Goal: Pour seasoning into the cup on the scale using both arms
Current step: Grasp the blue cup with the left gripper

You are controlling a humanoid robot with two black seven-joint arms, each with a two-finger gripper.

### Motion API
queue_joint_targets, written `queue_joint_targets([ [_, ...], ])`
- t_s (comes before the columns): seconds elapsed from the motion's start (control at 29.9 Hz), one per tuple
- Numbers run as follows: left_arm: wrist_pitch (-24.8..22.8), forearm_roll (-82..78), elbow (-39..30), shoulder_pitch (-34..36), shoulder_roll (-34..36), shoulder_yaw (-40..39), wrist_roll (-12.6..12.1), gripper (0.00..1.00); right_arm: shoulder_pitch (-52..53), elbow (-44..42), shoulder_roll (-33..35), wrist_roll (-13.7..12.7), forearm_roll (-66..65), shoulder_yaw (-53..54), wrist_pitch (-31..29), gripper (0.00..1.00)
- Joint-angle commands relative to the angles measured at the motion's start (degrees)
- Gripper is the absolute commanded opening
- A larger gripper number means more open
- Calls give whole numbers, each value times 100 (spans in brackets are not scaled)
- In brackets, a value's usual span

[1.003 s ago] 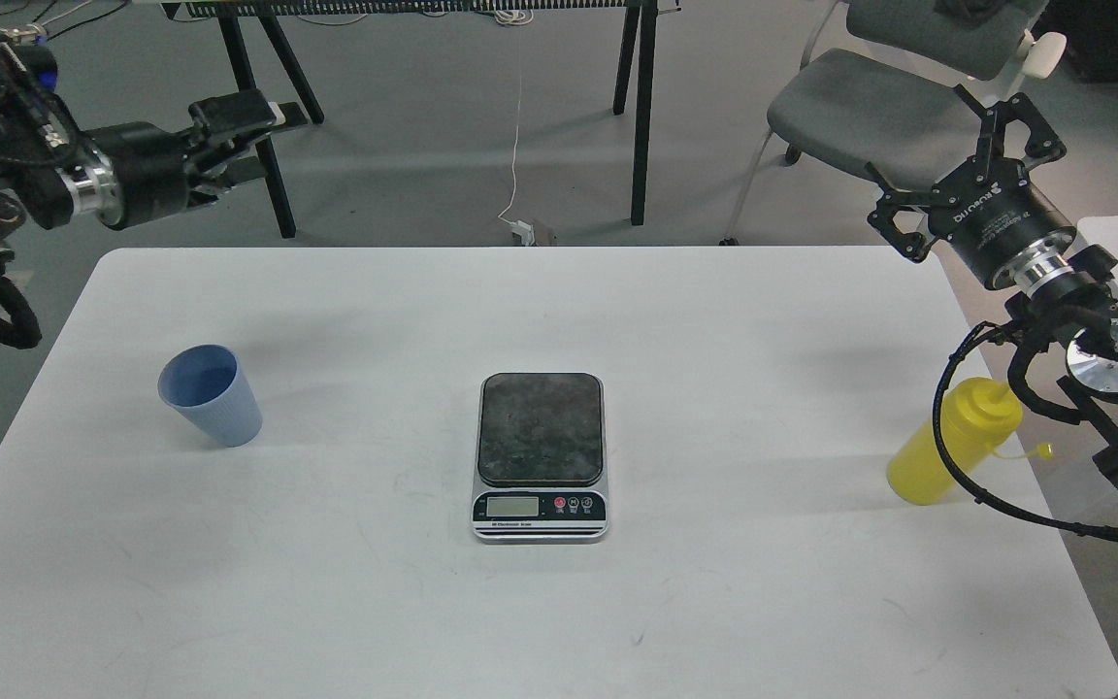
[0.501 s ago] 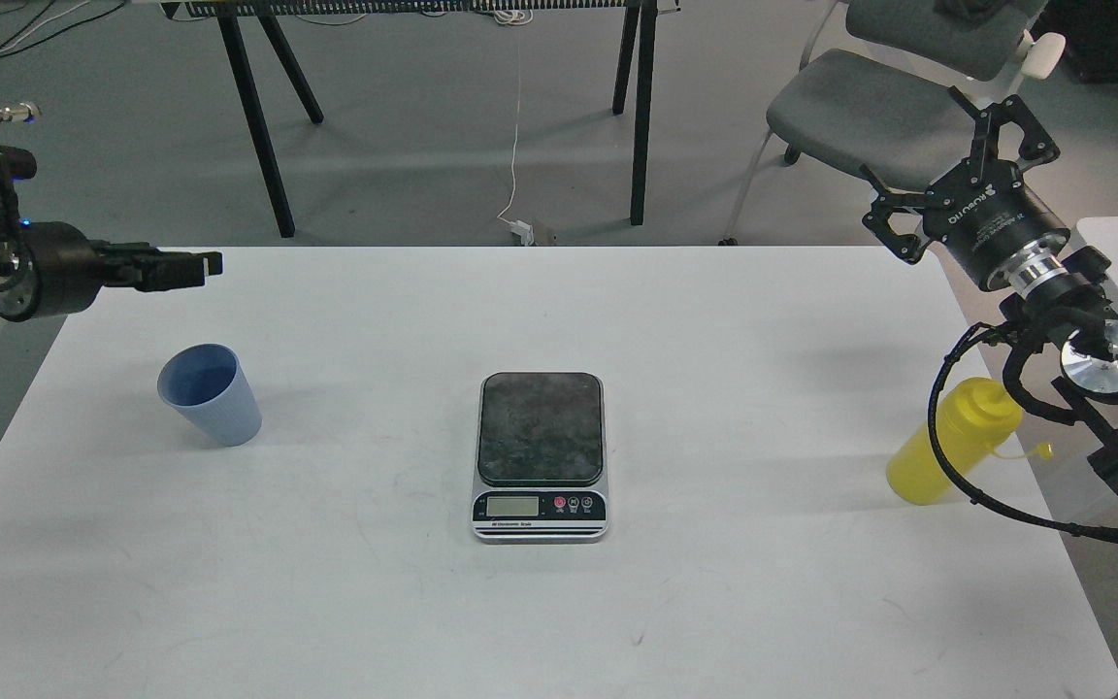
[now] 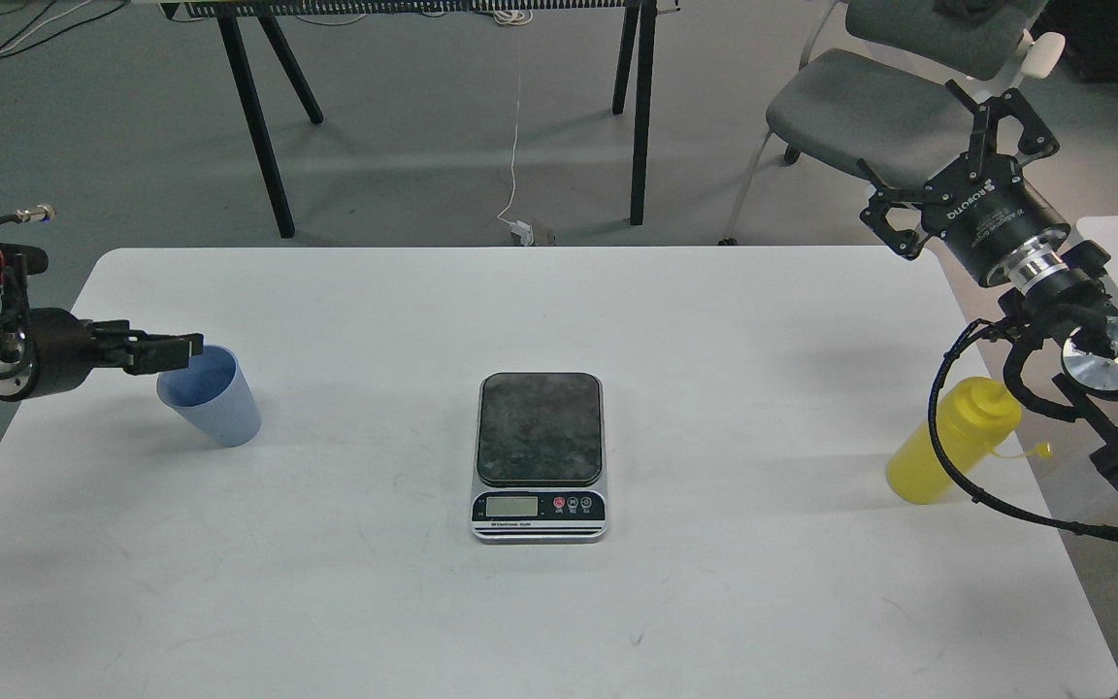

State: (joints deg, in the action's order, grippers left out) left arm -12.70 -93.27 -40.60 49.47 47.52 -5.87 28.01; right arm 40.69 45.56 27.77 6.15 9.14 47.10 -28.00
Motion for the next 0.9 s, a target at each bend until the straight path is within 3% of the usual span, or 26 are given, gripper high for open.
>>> queue_joint_targets([
  [0.0, 144, 45, 53, -86, -41, -2, -1, 99, -9, 6, 0, 0, 0, -8, 0, 99],
  [0.33, 267, 72, 61, -262, -243, -11, -1, 99, -9, -3, 0, 0, 0, -17, 0, 99],
  [0.47, 338, 63, 70, -271, -287, -11, -1, 93, -9, -3, 0, 0, 0, -8, 0, 99],
  [0.87, 338, -60, 193, -411, -278, 15, -1, 53, -17, -12, -9, 0, 0, -17, 0, 99],
])
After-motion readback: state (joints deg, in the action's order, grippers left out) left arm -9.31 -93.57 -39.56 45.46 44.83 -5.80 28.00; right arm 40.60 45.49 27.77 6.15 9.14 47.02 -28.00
